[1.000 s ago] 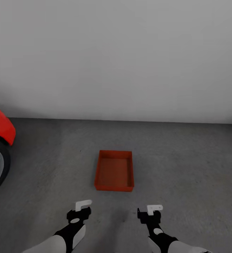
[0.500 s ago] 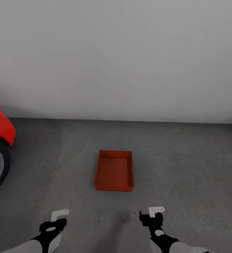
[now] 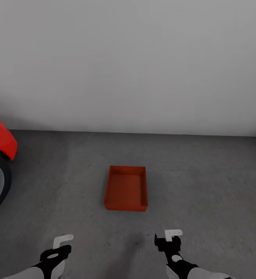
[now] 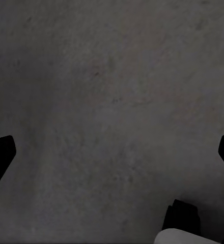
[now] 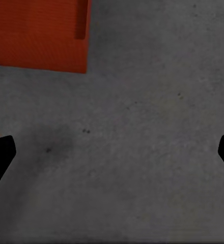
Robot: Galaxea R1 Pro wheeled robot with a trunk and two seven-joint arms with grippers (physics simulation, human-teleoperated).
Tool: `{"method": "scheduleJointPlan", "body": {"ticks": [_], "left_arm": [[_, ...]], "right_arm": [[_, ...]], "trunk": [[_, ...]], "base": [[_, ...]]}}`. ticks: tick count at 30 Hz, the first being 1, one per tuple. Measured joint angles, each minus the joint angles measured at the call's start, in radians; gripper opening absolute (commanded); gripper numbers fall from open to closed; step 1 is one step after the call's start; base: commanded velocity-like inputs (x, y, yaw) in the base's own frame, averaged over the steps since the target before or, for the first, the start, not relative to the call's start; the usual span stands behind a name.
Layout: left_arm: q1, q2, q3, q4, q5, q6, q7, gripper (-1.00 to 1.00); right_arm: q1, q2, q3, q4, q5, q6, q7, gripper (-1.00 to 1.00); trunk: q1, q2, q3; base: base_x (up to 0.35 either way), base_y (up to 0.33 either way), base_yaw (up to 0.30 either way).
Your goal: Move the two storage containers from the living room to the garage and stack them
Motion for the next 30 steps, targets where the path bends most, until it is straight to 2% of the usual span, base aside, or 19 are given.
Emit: {"method": "scheduleJointPlan", "body": {"ticks": [16,18,19,21,23,28,30], "left_arm": [[0.007,0.001,0.0,0.0,0.007,0.003,-0.005,1.0],[0.014,0.0,0.0,0.0,0.017,0.003,-0.005,1.0],[0.019,-0.001,0.001,0.0,0.027,0.003,-0.005,1.0],[0.026,-0.003,0.0,0.0,0.05,0.003,-0.005,1.0],[0.029,-0.004,0.0,0.0,0.063,0.003,-0.006,1.0],[0.053,-0.002,0.0,0.0,0.074,0.005,-0.006,1.0],[0.084,-0.003,0.001,0.0,0.077,0.012,-0.007,1.0]], "right_arm": [[0.002,-0.001,0.0,0.002,-0.001,0.001,0.0,1.0],[0.002,-0.004,0.0,0.004,-0.001,0.004,0.0,1.0],[0.002,-0.017,-0.001,0.005,0.0,0.011,0.0,1.0],[0.003,-0.066,-0.003,0.007,0.0,0.022,0.001,1.0],[0.003,-0.096,-0.003,0.007,0.001,0.028,0.004,1.0],[0.025,-0.144,-0.002,0.009,0.001,0.036,0.005,1.0],[0.106,-0.165,-0.004,0.009,-0.001,0.037,0.007,1.0]], "trunk": [[0.0,0.0,0.0],[0.0,0.0,0.0],[0.0,0.0,0.0],[0.0,0.0,0.0],[0.0,0.0,0.0],[0.0,0.0,0.0],[0.0,0.0,0.0]], "base": [[0.0,0.0,0.0],[0.0,0.0,0.0],[0.0,0.0,0.0],[0.0,0.0,0.0],[0.0,0.0,0.0],[0.0,0.0,0.0],[0.0,0.0,0.0]]}}
